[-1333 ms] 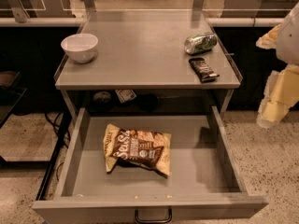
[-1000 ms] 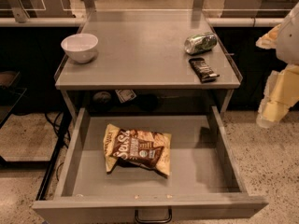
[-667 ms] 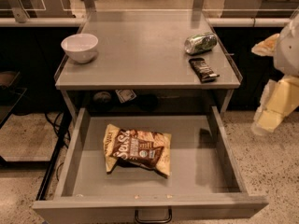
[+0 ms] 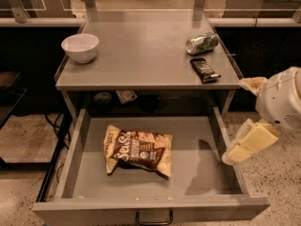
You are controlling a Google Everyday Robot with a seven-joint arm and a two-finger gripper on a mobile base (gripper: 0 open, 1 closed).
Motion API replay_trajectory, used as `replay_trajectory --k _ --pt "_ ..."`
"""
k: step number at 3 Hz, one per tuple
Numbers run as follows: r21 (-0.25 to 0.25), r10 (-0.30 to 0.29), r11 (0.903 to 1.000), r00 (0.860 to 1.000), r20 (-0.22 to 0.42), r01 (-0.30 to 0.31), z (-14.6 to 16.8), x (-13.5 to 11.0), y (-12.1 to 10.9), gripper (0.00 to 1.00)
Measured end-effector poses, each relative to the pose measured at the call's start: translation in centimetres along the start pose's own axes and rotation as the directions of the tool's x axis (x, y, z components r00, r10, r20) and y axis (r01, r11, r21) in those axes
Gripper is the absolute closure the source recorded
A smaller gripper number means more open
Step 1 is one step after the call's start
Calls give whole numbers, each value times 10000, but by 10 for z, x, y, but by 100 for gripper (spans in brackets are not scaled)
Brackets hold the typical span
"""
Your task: Pick brown chip bag from top drawer and place on counter
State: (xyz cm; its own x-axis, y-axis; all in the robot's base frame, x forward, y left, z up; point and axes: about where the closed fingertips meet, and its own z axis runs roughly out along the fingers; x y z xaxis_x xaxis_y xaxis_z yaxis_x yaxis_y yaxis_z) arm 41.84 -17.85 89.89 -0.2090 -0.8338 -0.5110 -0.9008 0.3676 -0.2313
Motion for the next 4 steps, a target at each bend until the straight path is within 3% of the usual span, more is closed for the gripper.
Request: replay_trajectory --k 1,2,3,4 --pt "524 152 9985 9996 250 -165 7 -2 -10 0" --pt "508 115 9986 9997 230 -127 6 -3 -11 0" --pt "550 181 9982 9967 788 -225 17 -15 -10 0" --pt "275 -36 9996 9870 1605 -8 52 -42 -1 0"
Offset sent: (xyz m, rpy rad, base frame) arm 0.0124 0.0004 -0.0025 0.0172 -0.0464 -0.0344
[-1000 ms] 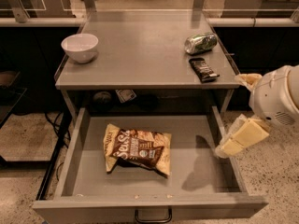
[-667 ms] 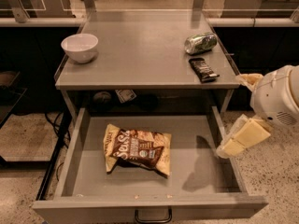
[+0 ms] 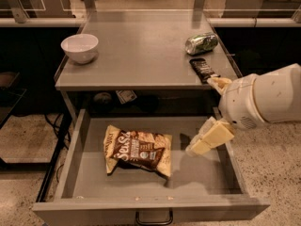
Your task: Pick brown chip bag from top drawer and place on counter
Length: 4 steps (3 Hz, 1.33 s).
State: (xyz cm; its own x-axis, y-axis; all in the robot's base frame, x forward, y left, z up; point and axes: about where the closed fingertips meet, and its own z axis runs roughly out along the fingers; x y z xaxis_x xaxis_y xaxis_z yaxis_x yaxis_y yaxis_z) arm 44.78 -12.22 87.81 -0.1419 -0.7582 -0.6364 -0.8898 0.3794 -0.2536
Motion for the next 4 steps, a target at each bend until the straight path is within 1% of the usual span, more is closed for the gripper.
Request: replay_trajectory --k 1,3,4 --pt "-352 -315 9988 9949 953 350 78 -21 20 0" --pt "-206 -410 9989 9944 971 432 76 -24 19 0" --pt "-587 -229 9979 9968 770 274 100 -16 38 0"
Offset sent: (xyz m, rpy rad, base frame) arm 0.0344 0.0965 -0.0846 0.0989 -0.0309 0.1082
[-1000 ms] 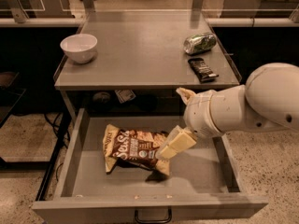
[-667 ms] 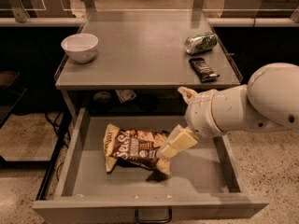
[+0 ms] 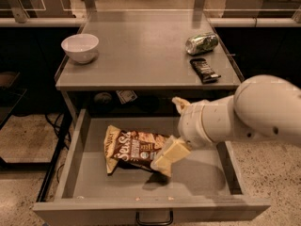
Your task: Pick brown chip bag from top drawer and place on counter
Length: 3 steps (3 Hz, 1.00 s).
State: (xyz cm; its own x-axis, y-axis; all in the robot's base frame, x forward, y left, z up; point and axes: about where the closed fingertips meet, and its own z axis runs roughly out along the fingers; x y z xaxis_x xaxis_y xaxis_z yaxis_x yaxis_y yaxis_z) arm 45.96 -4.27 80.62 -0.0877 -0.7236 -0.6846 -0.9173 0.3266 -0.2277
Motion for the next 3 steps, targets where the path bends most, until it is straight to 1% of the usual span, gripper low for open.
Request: replay_trajectory --k 1,2,3 --pt "-644 230 9976 9992 -320 -251 45 20 34 0" --pt "-1080 357 9933 9983 -462 -405 95 36 53 0" --pt "-1140 218 9931 9990 -390 -261 137 34 48 0"
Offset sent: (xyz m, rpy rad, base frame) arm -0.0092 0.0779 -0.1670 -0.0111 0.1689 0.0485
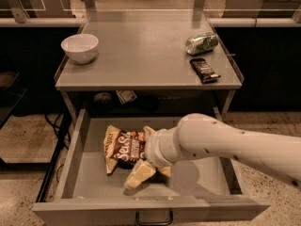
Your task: Pick brown chip bag from top drawer and place on counter
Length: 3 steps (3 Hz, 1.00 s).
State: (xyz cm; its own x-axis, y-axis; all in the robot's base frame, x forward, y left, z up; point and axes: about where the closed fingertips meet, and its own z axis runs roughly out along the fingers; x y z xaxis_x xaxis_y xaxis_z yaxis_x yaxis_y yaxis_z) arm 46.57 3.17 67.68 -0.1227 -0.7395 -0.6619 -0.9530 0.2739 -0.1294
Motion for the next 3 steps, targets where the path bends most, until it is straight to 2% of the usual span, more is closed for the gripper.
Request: replay_trajectory --k 1,2,3 --pt "-72 -236 9997 9997 116 237 35 -9 -7 0" --pt "5 -244 9997 9997 34 244 57 -4 -4 0" --pt "41 -257 9997 9997 40 257 60 -4 -4 15"
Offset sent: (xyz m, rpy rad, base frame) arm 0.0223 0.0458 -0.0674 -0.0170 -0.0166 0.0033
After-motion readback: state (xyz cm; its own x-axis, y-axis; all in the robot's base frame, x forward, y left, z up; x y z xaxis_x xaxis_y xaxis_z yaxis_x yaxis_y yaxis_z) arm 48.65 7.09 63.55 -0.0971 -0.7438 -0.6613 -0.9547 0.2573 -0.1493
